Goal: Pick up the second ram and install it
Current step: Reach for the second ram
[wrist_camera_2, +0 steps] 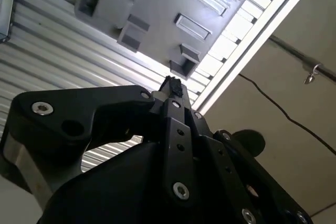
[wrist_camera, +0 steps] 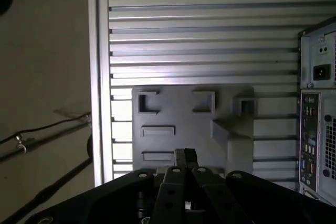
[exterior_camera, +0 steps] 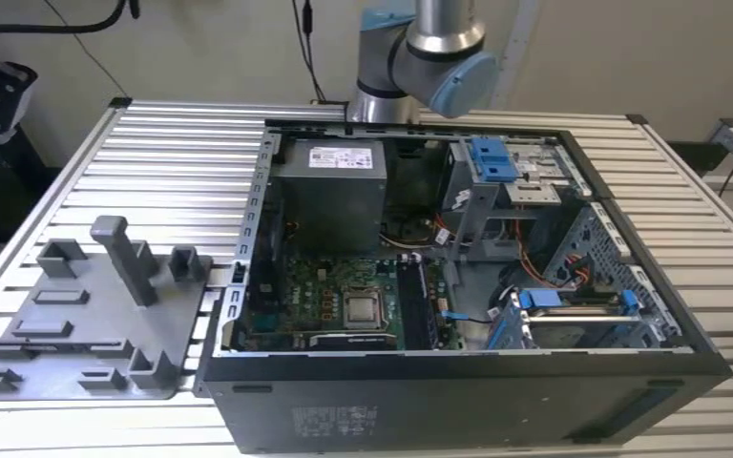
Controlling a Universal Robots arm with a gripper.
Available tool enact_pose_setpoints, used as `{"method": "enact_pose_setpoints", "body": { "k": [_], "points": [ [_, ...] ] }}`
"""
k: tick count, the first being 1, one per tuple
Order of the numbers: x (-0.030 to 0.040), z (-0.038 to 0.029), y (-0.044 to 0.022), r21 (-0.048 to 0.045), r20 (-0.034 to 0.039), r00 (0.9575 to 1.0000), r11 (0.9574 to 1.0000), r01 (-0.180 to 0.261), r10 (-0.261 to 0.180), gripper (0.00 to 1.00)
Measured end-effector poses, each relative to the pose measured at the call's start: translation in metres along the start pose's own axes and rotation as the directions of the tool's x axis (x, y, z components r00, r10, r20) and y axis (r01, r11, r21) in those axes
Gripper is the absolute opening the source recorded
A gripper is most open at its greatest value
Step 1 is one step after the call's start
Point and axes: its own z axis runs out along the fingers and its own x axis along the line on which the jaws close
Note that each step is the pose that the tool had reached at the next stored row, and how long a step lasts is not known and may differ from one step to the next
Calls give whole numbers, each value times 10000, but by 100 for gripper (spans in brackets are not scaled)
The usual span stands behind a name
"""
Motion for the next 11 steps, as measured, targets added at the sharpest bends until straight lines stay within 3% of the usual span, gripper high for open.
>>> {"method": "enact_pose_setpoints", "body": {
  "k": [6,11],
  "points": [
    [-5,0,-116,0,-3,10000,10000,71,-71,11],
    [-37,-2,-176,-1,-7,9999,9999,161,-161,11]
  ]
}}
